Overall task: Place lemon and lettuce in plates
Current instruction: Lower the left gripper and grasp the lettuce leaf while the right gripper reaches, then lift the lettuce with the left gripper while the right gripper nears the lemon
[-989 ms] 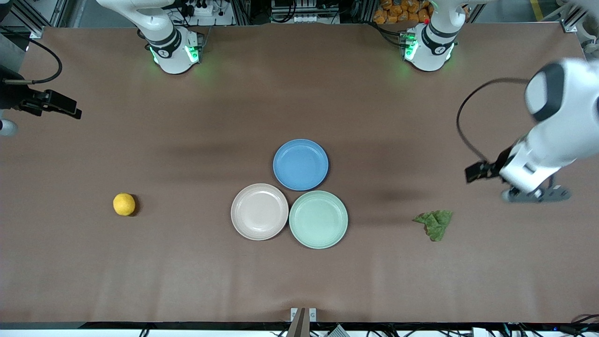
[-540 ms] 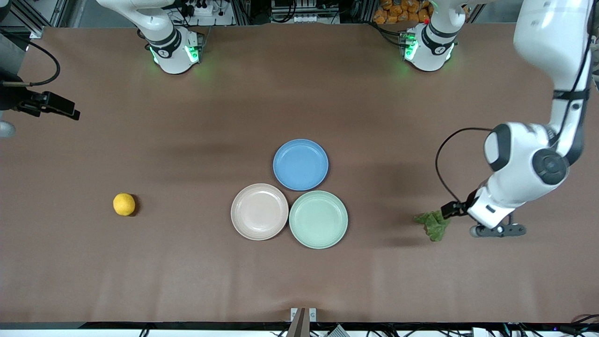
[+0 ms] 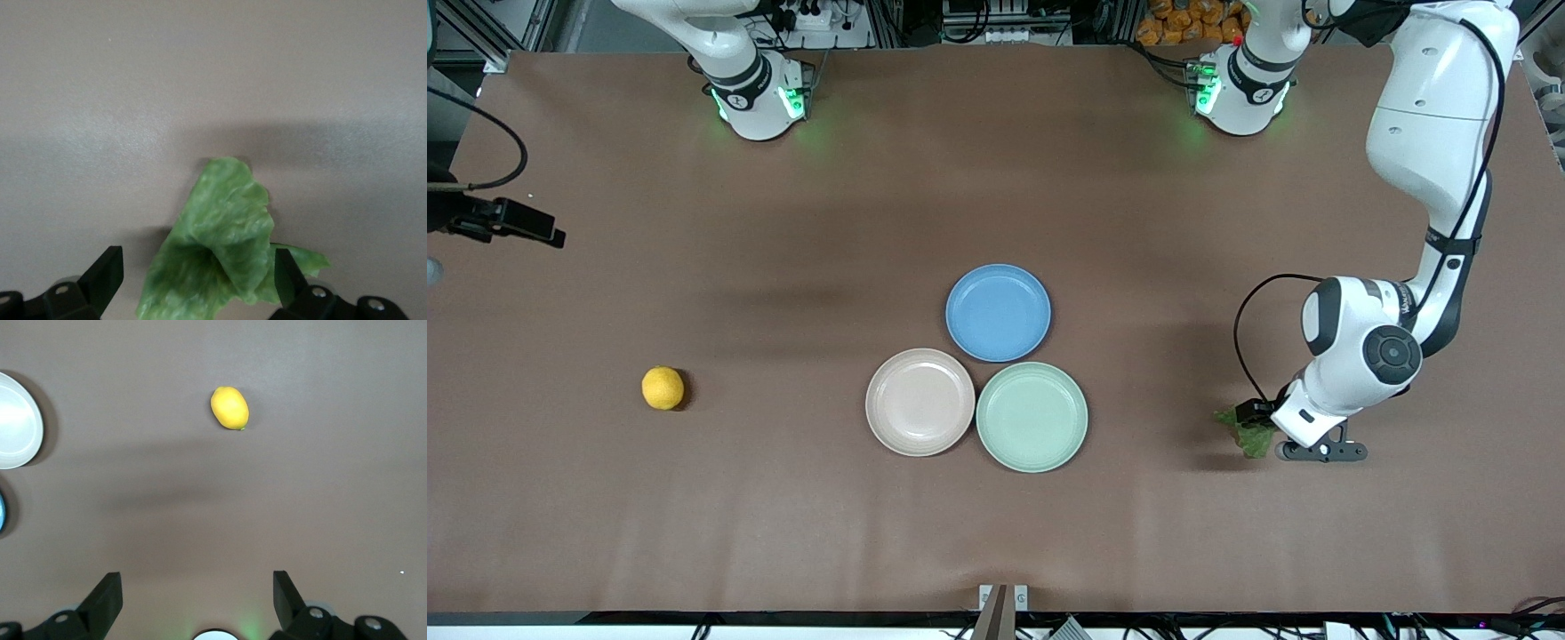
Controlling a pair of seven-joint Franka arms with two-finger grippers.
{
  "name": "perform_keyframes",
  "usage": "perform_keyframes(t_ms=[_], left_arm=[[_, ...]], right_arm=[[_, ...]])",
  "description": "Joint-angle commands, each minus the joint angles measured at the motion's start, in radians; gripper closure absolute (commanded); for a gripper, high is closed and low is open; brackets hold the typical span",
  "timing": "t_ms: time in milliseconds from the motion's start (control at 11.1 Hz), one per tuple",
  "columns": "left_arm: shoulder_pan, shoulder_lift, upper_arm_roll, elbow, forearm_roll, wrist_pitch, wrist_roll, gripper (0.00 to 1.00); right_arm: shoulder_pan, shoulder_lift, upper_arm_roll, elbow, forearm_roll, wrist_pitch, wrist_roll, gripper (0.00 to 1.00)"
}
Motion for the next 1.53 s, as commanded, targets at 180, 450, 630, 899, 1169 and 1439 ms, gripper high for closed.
perform_keyframes(t_ms=[180, 450, 630, 899, 1169, 1439], left_arm=[[-0.003, 0.046, -0.001, 0.021, 0.028, 0.018, -0.001, 0.40], [-0.003, 0.059, -0.001, 0.023, 0.028, 0.032, -0.004, 0.84], [-0.002, 0.048, -0.001, 0.023, 0.028, 0.032, -0.012, 1.00], [-0.009, 0.024, -0.003, 0.023, 0.025, 0.031, -0.020, 1.00], [-0.057, -0.042, -0.004, 0.020, 0.015, 0.024, -0.102, 1.00], [-0.178, -0.095, -0.004, 0.023, 0.015, -0.003, -0.289, 1.00]], right_arm=[[-0.007, 0.155, 0.010, -0.001, 0.006, 0.121, -0.031, 0.00], [-0.017, 0.241, 0.010, -0.014, 0.027, 0.199, -0.092, 0.00], [-0.026, 0.241, 0.010, -0.095, 0.039, 0.318, -0.110, 0.00], [-0.035, 0.243, 0.010, -0.203, 0.039, 0.483, -0.152, 0.00], [-0.043, 0.304, 0.010, -0.244, 0.041, 0.609, -0.179, 0.00], [-0.076, 0.393, 0.012, -0.244, 0.067, 0.723, -0.256, 0.00]])
